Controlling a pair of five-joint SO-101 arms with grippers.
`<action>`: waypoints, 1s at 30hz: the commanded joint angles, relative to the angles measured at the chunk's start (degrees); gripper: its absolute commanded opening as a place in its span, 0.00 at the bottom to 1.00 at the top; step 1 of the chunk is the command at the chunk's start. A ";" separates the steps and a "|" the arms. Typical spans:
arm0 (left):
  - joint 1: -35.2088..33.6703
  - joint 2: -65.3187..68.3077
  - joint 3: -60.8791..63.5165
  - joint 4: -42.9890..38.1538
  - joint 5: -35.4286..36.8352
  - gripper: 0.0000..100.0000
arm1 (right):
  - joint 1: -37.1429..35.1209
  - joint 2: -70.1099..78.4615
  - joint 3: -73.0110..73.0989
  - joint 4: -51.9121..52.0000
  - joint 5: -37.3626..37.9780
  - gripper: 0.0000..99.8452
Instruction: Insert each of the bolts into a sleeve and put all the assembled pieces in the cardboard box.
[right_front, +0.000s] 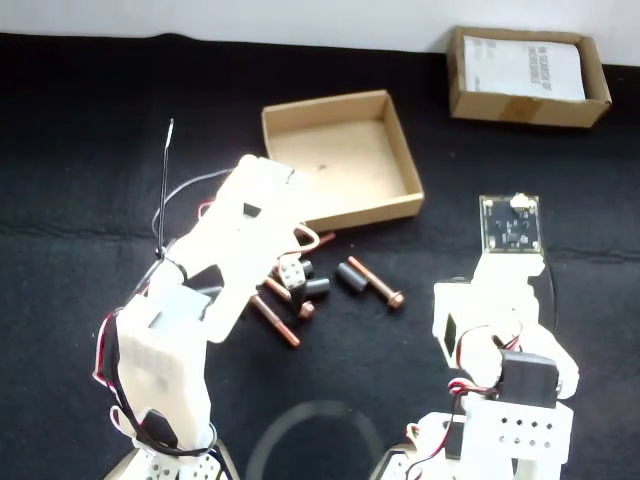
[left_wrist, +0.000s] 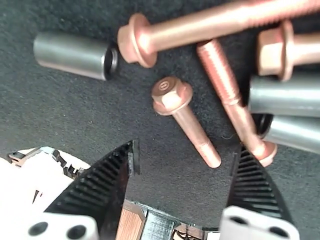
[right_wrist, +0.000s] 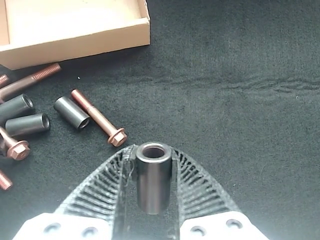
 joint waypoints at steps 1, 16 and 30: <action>-0.57 0.04 -1.10 -1.76 0.35 0.30 | -0.40 -1.19 -0.13 -0.48 0.53 0.01; -5.85 14.37 -6.73 -7.82 2.81 0.14 | -0.22 -1.10 1.10 -1.19 0.53 0.01; -4.53 14.64 -8.84 -5.98 -1.14 0.01 | -0.04 -1.10 4.00 -2.59 4.66 0.01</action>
